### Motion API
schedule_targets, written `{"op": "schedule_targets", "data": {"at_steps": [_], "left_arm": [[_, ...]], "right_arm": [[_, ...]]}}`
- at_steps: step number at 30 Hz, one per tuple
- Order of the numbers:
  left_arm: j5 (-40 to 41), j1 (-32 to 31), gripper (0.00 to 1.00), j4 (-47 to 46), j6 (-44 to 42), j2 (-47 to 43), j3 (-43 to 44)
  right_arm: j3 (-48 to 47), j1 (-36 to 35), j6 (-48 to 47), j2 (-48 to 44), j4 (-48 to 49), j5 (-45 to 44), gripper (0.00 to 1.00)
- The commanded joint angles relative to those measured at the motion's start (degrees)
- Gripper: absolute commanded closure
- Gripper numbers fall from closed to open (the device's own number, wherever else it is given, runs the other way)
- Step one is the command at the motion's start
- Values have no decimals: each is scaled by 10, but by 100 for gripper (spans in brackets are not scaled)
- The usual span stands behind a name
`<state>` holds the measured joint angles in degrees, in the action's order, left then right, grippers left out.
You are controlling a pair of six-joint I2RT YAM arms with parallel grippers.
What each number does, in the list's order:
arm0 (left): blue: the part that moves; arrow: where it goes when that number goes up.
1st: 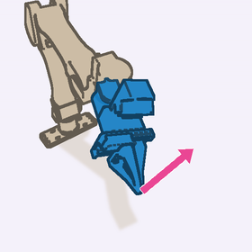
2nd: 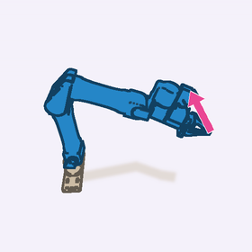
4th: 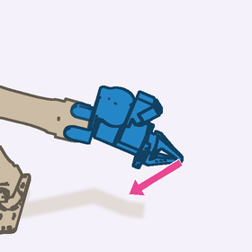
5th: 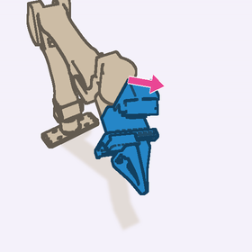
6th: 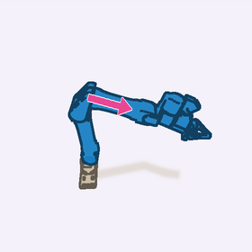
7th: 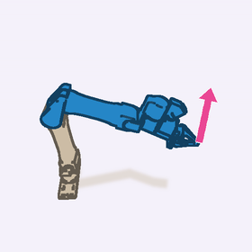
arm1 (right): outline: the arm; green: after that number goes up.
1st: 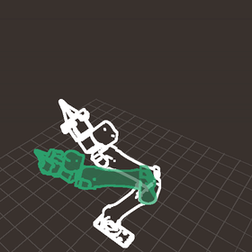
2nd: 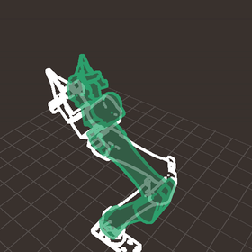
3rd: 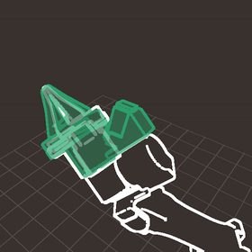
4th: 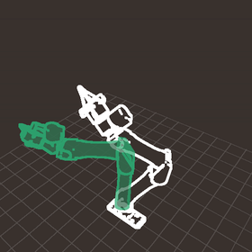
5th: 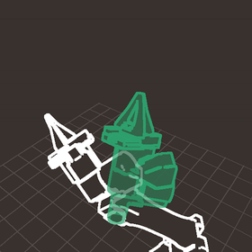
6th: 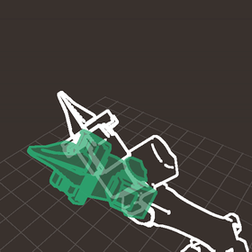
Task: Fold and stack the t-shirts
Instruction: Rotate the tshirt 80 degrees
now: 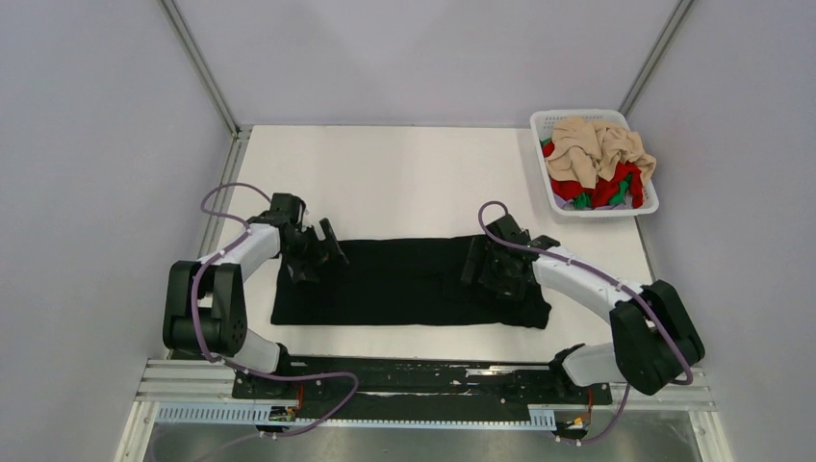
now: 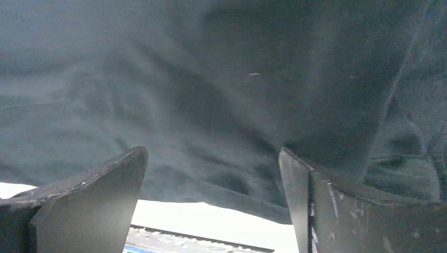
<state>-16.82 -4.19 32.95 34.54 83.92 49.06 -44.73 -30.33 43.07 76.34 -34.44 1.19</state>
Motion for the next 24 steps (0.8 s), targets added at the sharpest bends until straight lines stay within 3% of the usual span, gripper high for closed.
{"op": "schedule_targets", "data": {"at_steps": [1,8,15,19,24], "left_arm": [[-33,4,0,-42,-4,16,-33],[-29,4,0,-41,-1,12,-67],[-71,-29,0,-61,43,-55,-115],[-64,-101,0,-98,85,-83,-129],[-93,-200,0,-191,130,-42,-144]], "right_arm": [[29,8,64,49,18,-10,0],[-37,64,27,182,124,-69,0],[-309,123,-49,389,192,-51,0],[-488,124,-81,528,169,2,0],[-664,122,-59,646,164,91,1]]}}
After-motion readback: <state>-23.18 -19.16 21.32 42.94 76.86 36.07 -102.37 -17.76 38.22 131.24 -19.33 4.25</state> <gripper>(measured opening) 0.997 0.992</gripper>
